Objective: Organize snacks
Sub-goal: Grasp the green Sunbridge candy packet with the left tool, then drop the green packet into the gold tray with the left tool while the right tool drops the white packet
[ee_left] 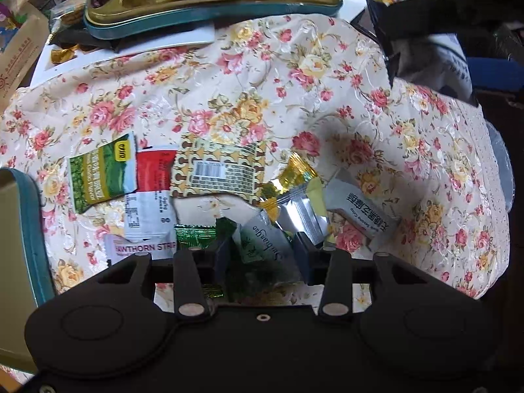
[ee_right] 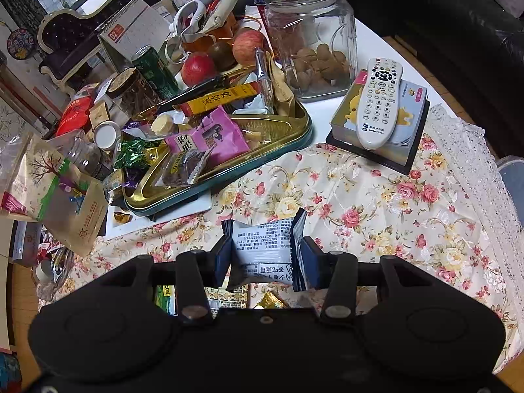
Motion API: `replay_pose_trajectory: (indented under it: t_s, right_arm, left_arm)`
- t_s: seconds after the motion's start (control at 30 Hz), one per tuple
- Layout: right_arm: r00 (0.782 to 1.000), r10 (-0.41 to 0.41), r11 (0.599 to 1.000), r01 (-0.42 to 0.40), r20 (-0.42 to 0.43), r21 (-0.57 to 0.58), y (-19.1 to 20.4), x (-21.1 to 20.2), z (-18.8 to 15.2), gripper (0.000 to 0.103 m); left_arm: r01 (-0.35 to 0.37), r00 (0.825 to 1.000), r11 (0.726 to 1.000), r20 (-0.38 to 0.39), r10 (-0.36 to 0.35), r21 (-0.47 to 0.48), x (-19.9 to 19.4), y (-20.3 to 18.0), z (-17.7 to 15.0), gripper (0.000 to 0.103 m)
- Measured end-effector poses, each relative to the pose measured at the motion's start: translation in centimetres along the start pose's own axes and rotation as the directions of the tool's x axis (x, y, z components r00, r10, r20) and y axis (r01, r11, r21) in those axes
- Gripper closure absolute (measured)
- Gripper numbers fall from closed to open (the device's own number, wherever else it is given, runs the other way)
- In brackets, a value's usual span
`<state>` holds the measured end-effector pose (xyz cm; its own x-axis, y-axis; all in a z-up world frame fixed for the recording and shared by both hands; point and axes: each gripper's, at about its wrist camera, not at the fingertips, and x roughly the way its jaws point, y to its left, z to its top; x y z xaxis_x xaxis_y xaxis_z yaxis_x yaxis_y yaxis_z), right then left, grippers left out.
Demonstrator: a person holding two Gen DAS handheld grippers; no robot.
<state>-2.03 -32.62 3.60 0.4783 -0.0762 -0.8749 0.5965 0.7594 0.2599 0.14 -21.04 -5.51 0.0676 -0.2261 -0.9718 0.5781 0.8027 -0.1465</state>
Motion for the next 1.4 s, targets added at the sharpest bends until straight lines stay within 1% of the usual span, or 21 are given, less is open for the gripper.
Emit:
replay_pose_trajectory:
  t_s: [0.1, 0.17, 0.27, 0.33, 0.37, 0.4, 0.47, 0.53, 0.7, 0.77, 0.83, 0.93, 1.0, 1.03, 1.1, 1.17, 1.27, 1.4]
  right_arm:
    - [1.000, -0.001, 1.000, 0.001, 0.006, 0.016, -0.4, -0.2, 0.1, 0.055]
    - [1.000, -0.001, 1.000, 0.001, 0.008, 0.017, -0.6, -0.4, 0.2, 0.055]
    - [1.000, -0.002, 1.000, 0.001, 0.011, 0.017, -0.8, -0.5, 0.1, 0.055]
    - [1.000, -0.002, 1.000, 0.002, 0.012, 0.017, -0.8, -0.5, 0.0, 0.055]
    - [1.000, -0.003, 1.000, 0.003, 0.012, 0.016, -0.8, -0.5, 0.0, 0.055]
    - [1.000, -0.002, 1.000, 0.002, 0.013, 0.014, -0.8, -0.5, 0.0, 0.055]
    - [1.000, -0.001, 1.000, 0.001, 0.016, 0.012, -0.8, -0.6, 0.0, 0.055]
    - [1.000, -0.001, 1.000, 0.000, 0.020, 0.012, -0.8, -0.7, 0.0, 0.055]
    - [0.999, -0.010, 1.000, 0.009, 0.036, 0.008, -0.8, -1.0, 0.1, 0.055]
    - [0.999, -0.014, 1.000, 0.013, 0.042, 0.006, -0.9, -1.0, 0.1, 0.055]
    - [0.999, -0.018, 1.000, 0.018, 0.046, 0.007, -0.9, -1.1, 0.2, 0.055]
    - [0.998, -0.028, 1.000, 0.028, 0.050, 0.003, -0.8, -1.0, 0.1, 0.055]
    - [0.998, -0.033, 0.999, 0.034, 0.051, -0.009, -0.4, -0.8, 0.0, 0.055]
    - [0.998, -0.036, 0.999, 0.036, 0.051, -0.017, -0.1, -0.7, -0.1, 0.055]
    - [0.998, -0.039, 0.999, 0.040, 0.049, -0.035, 0.5, -0.5, -0.4, 0.055]
    - [0.998, -0.037, 0.998, 0.039, 0.043, -0.057, 1.4, -0.3, -0.8, 0.055]
    - [0.999, -0.029, 0.995, 0.033, 0.034, -0.098, 3.1, 0.1, -1.5, 0.055]
    - [1.000, 0.005, 0.985, -0.003, 0.014, -0.172, 6.4, 0.5, -2.9, 0.055]
  left_arm:
    - [-0.021, 1.000, 0.999, 0.009, 0.021, 0.028, 0.3, -0.8, -0.1, 0.052]
    - [-0.030, 1.000, 0.999, -0.003, 0.030, 0.040, 0.8, -1.2, -0.1, 0.051]
    - [-0.023, 1.000, 0.999, -0.014, 0.023, 0.037, 1.3, -1.5, -0.3, 0.048]
    - [-0.024, 1.000, 0.999, -0.016, 0.024, 0.031, 1.3, -1.6, -0.2, 0.048]
    - [-0.017, 1.000, 0.999, -0.017, 0.018, 0.030, 1.3, -1.7, -0.2, 0.050]
    - [0.004, 1.000, 1.000, -0.017, -0.003, 0.023, 1.3, -1.6, -0.2, 0.055]
    - [0.041, 0.999, 0.999, -0.021, -0.041, -0.008, 1.2, -1.2, -0.2, 0.056]
    - [0.055, 0.998, 0.998, -0.024, -0.056, -0.018, 0.9, -0.9, -0.3, 0.056]
    - [0.039, 0.999, 0.999, -0.001, -0.039, -0.006, -0.6, -0.8, -0.7, 0.056]
    - [0.045, 0.999, 0.999, 0.017, -0.045, -0.010, -1.9, -0.3, -0.7, 0.056]
    - [0.045, 0.998, 0.999, 0.051, -0.044, -0.013, -3.4, 0.1, -0.6, 0.056]
    - [0.035, 0.993, 0.999, 0.112, -0.032, -0.028, -6.0, 1.6, -0.5, 0.056]
    - [0.014, 0.989, 0.999, 0.151, -0.006, -0.052, -7.3, 2.8, -0.1, 0.056]
    - [0.001, 0.986, 0.998, 0.168, 0.010, -0.066, -8.0, 3.6, -0.2, 0.056]
    - [-0.048, 0.978, 0.994, 0.198, 0.067, -0.095, -9.2, 5.5, -0.2, 0.056]
    - [-0.085, 0.966, 0.987, 0.230, 0.115, -0.134, -10.4, 7.7, -0.5, 0.056]
    - [-0.123, 0.954, 0.973, 0.247, 0.170, -0.194, -11.5, 11.4, -1.1, 0.056]
    - [-0.132, 0.949, 0.947, 0.240, 0.206, -0.291, -12.4, 16.5, -2.6, 0.056]
